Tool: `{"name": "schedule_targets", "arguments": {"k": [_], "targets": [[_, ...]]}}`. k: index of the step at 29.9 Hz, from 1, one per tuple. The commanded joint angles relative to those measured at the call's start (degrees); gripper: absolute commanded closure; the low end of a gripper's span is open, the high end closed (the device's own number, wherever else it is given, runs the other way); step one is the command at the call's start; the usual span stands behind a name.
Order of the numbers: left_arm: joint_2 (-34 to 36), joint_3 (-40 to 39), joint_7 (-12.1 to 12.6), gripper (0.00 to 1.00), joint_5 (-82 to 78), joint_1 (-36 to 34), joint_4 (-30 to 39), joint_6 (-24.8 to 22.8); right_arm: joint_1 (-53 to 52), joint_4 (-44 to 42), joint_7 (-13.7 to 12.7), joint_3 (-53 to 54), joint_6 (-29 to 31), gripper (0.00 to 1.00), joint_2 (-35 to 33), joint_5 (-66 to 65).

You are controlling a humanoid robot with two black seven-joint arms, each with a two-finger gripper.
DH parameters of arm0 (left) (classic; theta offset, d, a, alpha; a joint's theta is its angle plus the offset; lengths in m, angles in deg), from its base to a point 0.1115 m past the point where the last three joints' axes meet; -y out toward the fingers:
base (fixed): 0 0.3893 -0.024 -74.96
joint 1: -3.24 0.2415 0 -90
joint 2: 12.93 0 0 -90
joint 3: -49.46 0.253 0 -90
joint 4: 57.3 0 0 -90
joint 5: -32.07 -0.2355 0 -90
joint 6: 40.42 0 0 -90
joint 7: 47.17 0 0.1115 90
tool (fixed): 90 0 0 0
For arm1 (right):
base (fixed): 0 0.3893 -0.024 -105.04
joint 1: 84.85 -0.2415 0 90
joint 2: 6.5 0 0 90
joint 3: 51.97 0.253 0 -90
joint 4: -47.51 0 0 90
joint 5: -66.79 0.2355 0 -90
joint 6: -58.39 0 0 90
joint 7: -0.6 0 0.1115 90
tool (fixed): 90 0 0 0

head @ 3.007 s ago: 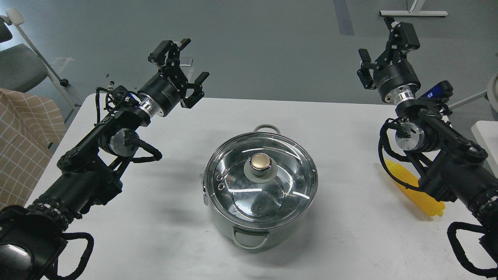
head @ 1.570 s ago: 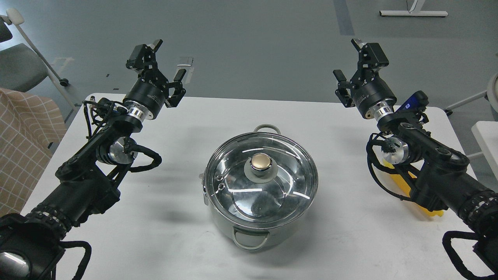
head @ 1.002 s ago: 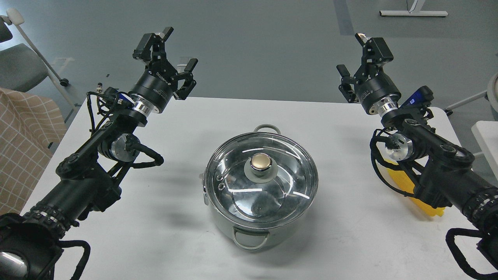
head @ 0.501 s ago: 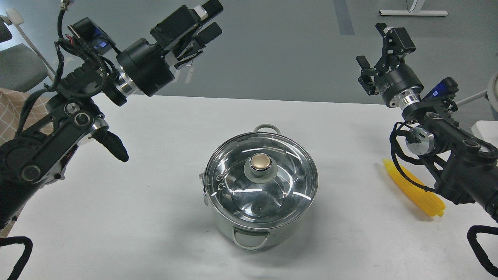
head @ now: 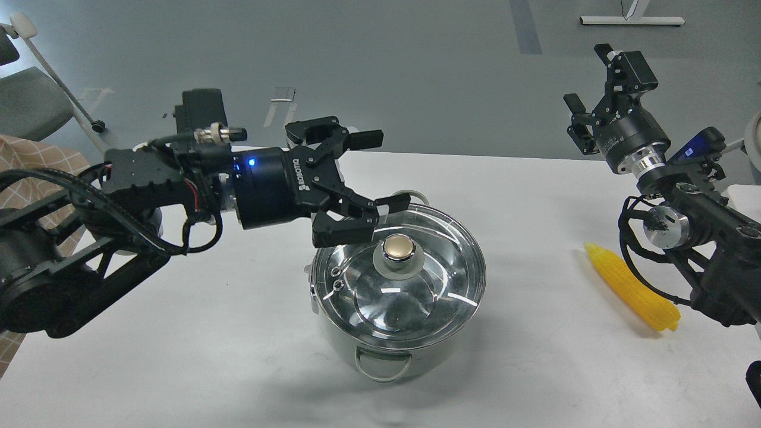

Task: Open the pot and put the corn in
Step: 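Swing the left gripper over the pot lid and lower onto the knob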

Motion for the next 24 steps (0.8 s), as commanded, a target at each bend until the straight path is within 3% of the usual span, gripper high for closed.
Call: {"name": "schedule_targets", "arguments": {"k": [1,6,14,24], "targets": [[-0.4,3.8,0.0,0.02,-0.4,0.0,-0.4,0.5,0.3,0.3,0.0,0.0,0.0,0.01,-0.5,0.0],[-0.8,6.1,0.0,0.02,-0.4,0.1,-1.4,0.5,0.6,1.1,0.0,0.0,-0.2,0.01,-1.1,0.0],[-5.5,6.6,0.0,0.02,-0.4,0.3,-9.6,2.5,1.1,1.3,0.0,0.0,-0.3,0.01,-1.0,0.0],[-6.6,6.7,0.0,0.02,-0.4,3.1,-9.7,2.6,1.3,1.5,0.0,0.1,-0.3,0.01,-1.0,0.0]]}}
